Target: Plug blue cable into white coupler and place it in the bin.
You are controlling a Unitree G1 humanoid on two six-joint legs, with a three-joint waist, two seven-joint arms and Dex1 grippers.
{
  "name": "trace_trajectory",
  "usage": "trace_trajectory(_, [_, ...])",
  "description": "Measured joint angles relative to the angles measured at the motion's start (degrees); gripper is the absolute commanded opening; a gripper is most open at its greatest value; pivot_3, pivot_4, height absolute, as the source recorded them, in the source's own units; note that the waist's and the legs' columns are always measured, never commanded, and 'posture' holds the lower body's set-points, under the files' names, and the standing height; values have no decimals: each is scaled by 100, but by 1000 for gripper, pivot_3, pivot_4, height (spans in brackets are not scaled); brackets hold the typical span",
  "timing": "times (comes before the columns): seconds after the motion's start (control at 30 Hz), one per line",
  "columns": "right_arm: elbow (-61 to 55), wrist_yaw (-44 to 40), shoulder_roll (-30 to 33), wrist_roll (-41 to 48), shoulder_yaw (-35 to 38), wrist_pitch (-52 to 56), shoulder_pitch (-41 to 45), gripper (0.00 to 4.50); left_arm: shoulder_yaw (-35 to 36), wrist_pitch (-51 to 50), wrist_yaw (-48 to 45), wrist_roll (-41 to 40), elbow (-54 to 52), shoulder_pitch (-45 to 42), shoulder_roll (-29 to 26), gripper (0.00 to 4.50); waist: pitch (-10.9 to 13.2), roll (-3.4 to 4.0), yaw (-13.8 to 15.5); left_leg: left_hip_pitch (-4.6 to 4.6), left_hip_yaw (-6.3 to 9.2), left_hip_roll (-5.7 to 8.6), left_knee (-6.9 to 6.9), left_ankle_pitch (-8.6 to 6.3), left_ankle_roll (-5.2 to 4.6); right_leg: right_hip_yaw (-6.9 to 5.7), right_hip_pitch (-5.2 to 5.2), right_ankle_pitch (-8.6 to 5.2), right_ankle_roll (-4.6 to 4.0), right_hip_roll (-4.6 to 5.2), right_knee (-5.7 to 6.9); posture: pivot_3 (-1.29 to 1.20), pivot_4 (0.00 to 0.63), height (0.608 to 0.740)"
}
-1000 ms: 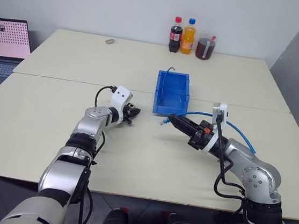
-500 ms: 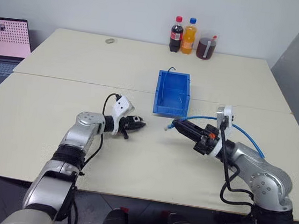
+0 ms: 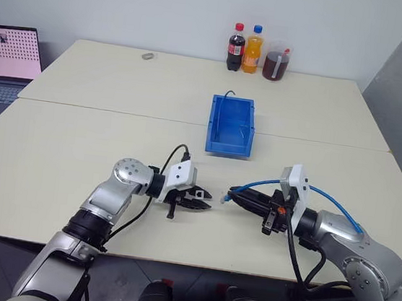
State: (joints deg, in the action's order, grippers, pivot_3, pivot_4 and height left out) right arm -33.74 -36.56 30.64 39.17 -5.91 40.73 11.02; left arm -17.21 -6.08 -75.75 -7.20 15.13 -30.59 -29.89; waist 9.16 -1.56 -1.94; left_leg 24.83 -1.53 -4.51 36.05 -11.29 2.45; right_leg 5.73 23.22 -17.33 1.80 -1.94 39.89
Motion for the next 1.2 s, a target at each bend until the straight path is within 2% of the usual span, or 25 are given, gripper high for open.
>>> trace_trajectory(0.53, [1659, -713, -506, -1778, -1526, -1161, 1109, 0, -266, 443, -269, 216, 598, -257, 77, 816, -2, -2, 9, 0, -1, 0, 3, 0, 0, -1, 0, 0, -1, -1, 1, 0, 150, 740])
trace_trajectory(1.2, [1821, -889, -574, -2519, -1813, -1095, 1402, 0, -267, 388, -281, 240, 574, -258, 42, 816, -5, -1, 9, -5, -1, 0, 3, 0, 0, -1, -2, 0, -1, -1, 7, 0, 150, 740])
